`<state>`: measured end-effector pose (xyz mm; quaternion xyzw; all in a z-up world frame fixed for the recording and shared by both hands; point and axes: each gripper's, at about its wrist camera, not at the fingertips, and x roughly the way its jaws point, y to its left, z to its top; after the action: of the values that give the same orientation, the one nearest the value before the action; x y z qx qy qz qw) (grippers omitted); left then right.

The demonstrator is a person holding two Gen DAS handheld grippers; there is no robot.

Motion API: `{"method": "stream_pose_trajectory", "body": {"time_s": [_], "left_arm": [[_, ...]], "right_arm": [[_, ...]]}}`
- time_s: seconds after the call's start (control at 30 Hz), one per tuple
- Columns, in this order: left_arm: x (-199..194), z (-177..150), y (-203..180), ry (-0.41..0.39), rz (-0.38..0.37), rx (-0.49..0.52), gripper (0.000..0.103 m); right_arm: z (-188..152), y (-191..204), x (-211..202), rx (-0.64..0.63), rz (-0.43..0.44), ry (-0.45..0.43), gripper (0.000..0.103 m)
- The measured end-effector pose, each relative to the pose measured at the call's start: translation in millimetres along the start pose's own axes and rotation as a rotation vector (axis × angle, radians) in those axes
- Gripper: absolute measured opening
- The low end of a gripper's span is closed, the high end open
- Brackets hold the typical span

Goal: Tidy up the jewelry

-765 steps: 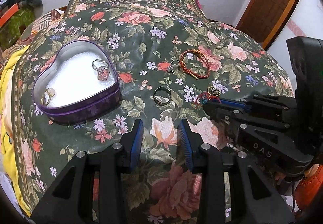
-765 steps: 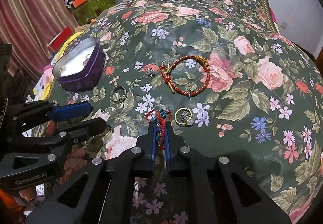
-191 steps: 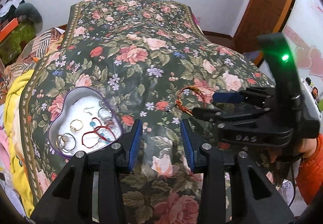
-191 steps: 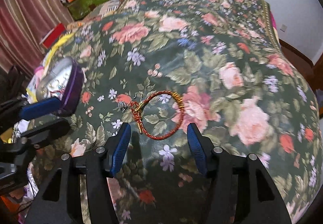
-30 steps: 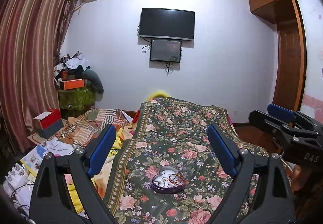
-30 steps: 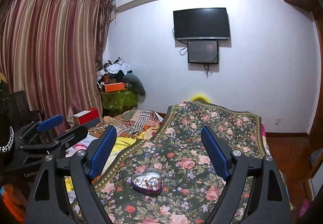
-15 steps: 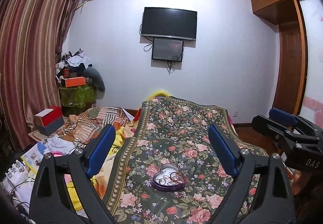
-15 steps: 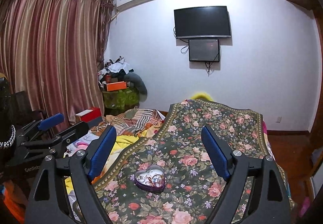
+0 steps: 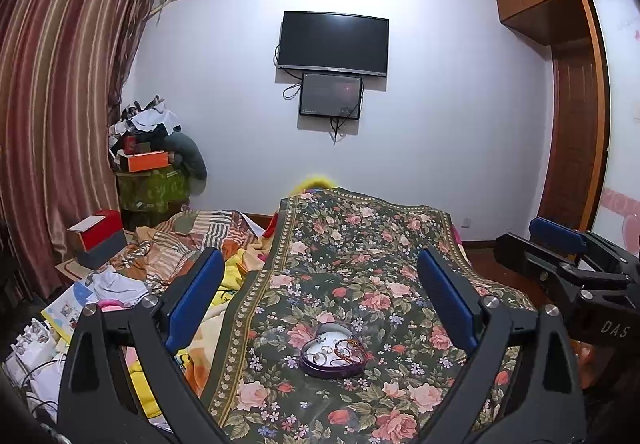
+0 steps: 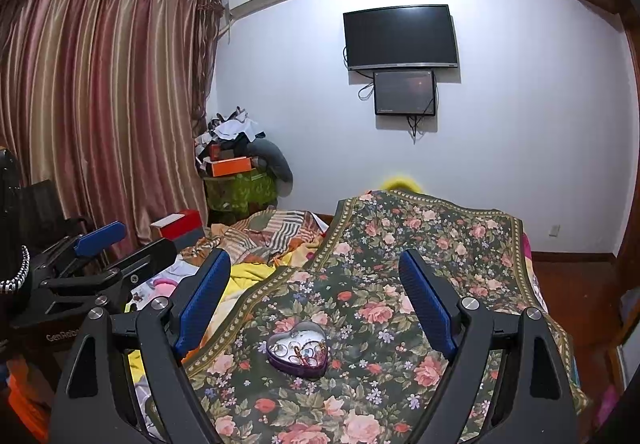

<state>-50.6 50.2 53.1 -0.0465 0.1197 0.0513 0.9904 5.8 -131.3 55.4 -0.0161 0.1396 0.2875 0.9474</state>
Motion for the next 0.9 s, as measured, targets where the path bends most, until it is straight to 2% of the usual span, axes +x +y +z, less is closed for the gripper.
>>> {"method": "stream_pose_trajectory", "body": {"time_s": [0.23, 0.3, 0.9], "left_arm": [[2.3, -0.2, -1.2, 0.009, 0.0, 0.005, 0.099], [2.7, -0.2, -1.2, 0.011, 0.001, 0.005, 0.102], [7.6, -0.6, -2.1, 0.028, -0.004, -0.002, 0.102]], "right_arm": [[-0.3, -1.7, 0.3, 0.004, 0.001, 0.0, 0.084], [-0.3, -1.8, 0.1, 0.004, 0.002, 0.001, 0.084], [-1.1, -4.3, -2.6, 0.019, 0.005, 0.009, 0.084]]}}
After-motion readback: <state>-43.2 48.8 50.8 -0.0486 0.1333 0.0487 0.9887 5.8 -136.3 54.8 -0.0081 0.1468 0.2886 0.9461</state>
